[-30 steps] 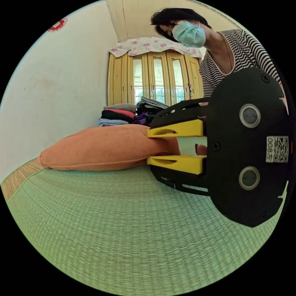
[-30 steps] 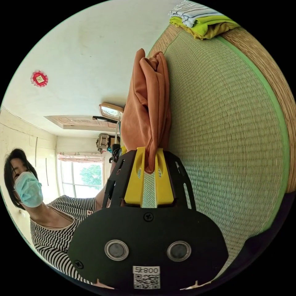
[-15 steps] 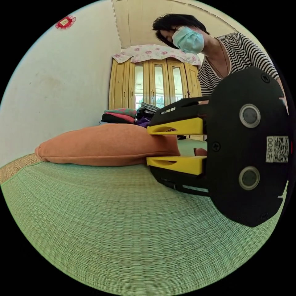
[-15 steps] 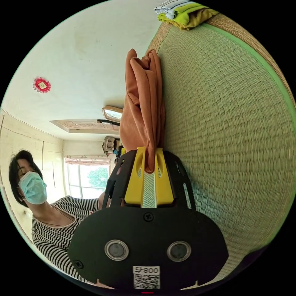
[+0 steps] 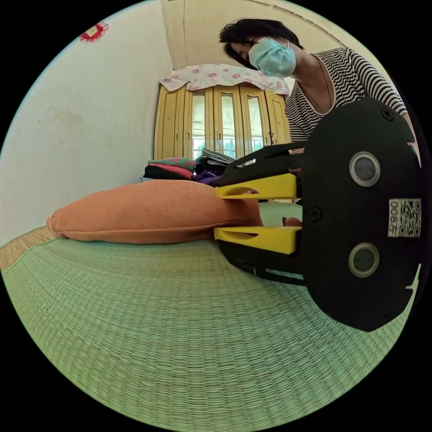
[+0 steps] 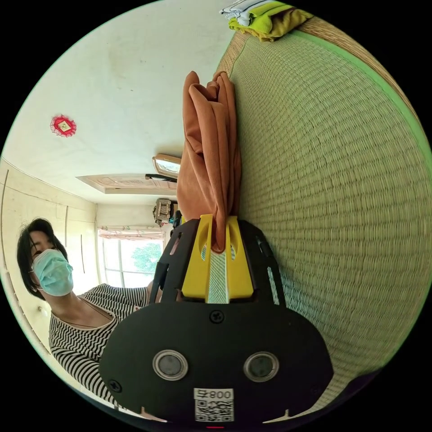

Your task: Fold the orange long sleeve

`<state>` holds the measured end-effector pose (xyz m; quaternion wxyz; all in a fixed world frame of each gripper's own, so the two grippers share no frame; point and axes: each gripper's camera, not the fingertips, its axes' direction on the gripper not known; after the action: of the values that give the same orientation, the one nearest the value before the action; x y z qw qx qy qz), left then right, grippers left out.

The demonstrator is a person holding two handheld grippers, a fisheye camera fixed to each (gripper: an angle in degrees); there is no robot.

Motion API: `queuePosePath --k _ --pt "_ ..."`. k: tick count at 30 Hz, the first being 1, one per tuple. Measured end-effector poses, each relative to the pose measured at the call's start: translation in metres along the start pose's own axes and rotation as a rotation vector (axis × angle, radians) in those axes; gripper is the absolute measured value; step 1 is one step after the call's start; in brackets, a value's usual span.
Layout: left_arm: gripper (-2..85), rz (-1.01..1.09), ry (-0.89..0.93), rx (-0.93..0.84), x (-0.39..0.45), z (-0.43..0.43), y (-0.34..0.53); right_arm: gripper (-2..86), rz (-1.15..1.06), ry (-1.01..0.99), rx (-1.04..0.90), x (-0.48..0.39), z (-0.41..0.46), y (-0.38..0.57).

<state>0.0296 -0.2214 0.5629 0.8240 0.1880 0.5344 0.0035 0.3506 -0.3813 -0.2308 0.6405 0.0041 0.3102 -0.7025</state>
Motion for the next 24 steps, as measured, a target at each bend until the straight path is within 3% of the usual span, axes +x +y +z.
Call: queuePosePath --k 16,24 --pt "7.2 0.193 -0.037 0.097 0.106 0.085 0.018 1.5 -0.164 -0.005 0.022 -0.140 -0.068 0.026" --pt "6.7 0.340 -0.054 0.176 0.199 0.135 -0.007 0.5 -0.369 0.080 0.068 -0.296 -0.133 -0.010"
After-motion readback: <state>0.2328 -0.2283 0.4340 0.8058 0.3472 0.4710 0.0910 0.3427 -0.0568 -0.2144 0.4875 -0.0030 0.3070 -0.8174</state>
